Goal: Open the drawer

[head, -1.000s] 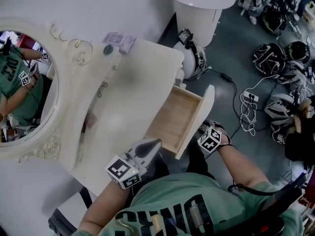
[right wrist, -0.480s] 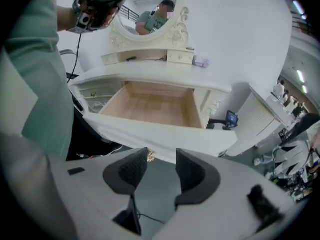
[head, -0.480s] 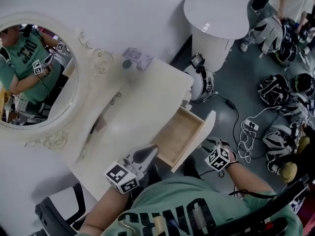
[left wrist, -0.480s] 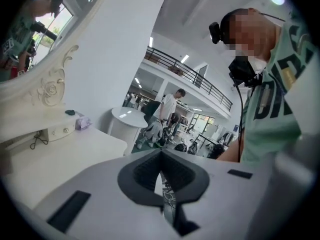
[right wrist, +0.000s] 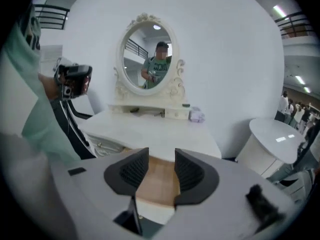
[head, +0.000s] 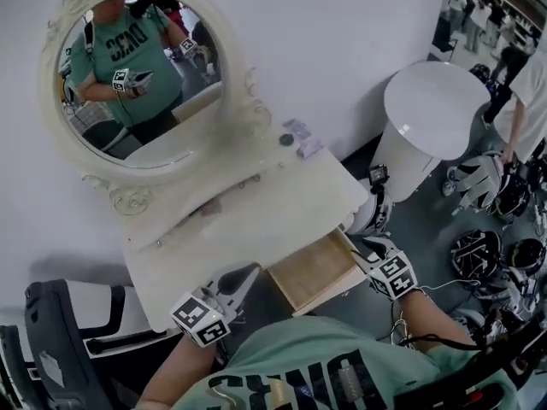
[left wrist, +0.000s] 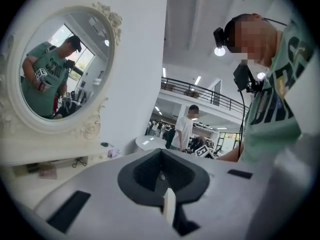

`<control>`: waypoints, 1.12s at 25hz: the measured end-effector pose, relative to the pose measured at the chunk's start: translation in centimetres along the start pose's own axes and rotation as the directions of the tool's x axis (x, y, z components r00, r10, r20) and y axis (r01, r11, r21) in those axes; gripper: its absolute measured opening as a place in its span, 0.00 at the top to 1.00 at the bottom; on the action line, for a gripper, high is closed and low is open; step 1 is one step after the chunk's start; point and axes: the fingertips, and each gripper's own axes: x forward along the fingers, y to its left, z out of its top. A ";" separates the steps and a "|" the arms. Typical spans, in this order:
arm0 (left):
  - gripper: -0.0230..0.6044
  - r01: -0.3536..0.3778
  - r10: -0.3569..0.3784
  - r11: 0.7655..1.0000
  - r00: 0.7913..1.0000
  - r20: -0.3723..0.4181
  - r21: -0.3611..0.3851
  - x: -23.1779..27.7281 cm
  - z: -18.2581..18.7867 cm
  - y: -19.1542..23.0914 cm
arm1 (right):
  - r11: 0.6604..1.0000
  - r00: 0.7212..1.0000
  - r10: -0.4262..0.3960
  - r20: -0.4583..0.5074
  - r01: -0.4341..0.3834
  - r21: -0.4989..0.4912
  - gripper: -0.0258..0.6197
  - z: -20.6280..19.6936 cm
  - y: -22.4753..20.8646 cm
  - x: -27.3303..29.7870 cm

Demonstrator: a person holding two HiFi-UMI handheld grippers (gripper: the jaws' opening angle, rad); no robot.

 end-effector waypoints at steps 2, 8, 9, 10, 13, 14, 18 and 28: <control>0.95 -0.047 0.047 0.999 0.997 0.064 0.006 -2.4 1.8 0.6 | 1.000 0.997 0.030 0.070 -0.029 -0.005 0.71 4.1 1.1 -1.0; 0.95 -0.135 0.134 0.991 0.972 0.194 -0.009 -11.0 5.0 0.6 | 0.988 0.961 0.137 0.239 -0.151 0.042 0.79 12.9 7.4 -3.9; 0.95 -0.146 0.145 0.989 0.969 0.201 -0.009 -12.7 5.0 0.1 | 0.987 0.956 0.150 0.252 -0.161 0.027 0.81 13.9 8.8 -4.1; 0.95 -0.158 0.155 0.988 0.966 0.205 -0.005 -14.3 4.7 -0.4 | 0.985 0.951 0.163 0.263 -0.171 0.010 0.84 14.6 10.1 -4.2; 0.95 -0.198 0.194 0.980 0.959 0.206 -0.003 -18.4 3.5 -1.5 | 0.975 0.929 0.214 0.302 -0.221 -0.012 0.90 16.4 13.8 -4.5; 0.95 -0.214 0.212 0.977 0.956 0.204 -0.014 -19.4 3.1 -1.7 | 0.970 0.920 0.236 0.313 -0.245 -0.010 0.91 16.7 14.8 -4.6; 0.95 -0.276 0.277 0.960 0.940 0.198 -0.033 -22.2 1.9 -2.9 | 0.946 0.891 0.308 0.334 -0.323 -0.011 0.93 17.0 17.5 -5.1; 0.95 -0.464 0.459 0.883 0.819 0.344 -0.071 -17.6 3.3 -6.5 | 0.865 0.803 0.502 0.322 -0.462 -0.197 0.94 19.6 12.6 -6.5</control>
